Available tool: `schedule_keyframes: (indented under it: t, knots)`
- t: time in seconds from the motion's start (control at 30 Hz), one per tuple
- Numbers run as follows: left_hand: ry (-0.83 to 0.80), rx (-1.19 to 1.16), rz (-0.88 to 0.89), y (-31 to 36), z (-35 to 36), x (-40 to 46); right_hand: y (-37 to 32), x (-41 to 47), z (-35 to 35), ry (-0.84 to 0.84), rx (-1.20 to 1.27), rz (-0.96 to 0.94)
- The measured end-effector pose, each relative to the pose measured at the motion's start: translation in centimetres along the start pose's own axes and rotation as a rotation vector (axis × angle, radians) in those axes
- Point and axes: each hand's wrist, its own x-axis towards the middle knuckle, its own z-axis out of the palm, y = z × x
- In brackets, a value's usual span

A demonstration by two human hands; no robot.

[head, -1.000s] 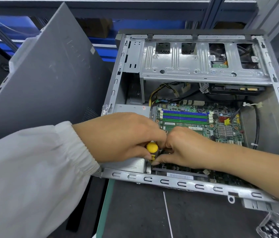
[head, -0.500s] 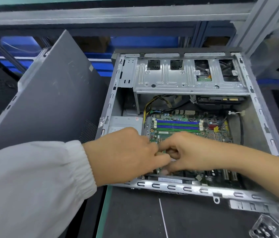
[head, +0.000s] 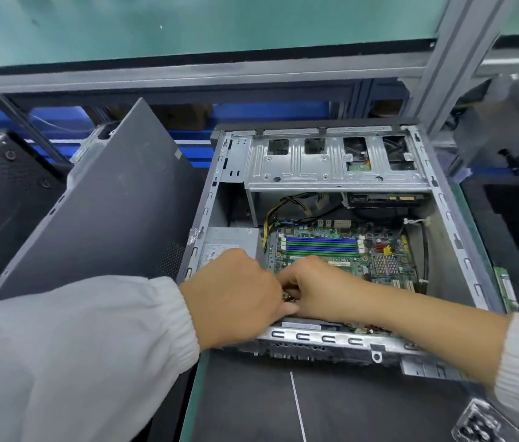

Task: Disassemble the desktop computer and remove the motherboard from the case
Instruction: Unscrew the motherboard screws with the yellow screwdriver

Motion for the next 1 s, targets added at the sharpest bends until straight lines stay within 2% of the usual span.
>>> schedule_keyframes:
  t: [0.2,0.3,0.37,0.47,0.57,0.73,0.9,1.0]
  knots:
    - [-0.004,-0.088,-0.064,-0.8,-0.3,-0.5,-0.1,0.5,-0.1,0.019,-0.09,-0.014]
    - [0.048,-0.15,0.081,-2.6,-0.8,-1.1,0.2,0.5,-0.2,0.04,-0.066,-0.016]
    - [0.016,-0.105,0.167,-3.2,-0.9,-1.0,0.3,0.6,-0.1,0.041,-0.06,-0.033]
    - [-0.055,-0.066,0.225,-3.5,-0.6,-0.6,0.3,0.8,0.1,0.028,-0.047,-0.048]
    - [-0.032,-0.056,0.258,-3.6,-0.1,-0.6,1.0,0.9,0.0,0.018,0.004,-0.044]
    - [0.063,0.033,0.222,-2.3,0.4,-0.1,1.6,0.5,0.4,0.037,-0.05,-0.065]
    - [-0.024,0.082,0.0,-1.1,0.0,0.6,0.9,0.7,0.5,0.042,-0.099,-0.095]
    - [0.066,0.004,0.017,-1.6,0.1,-0.5,0.7,0.5,0.2,0.023,-0.118,-0.107]
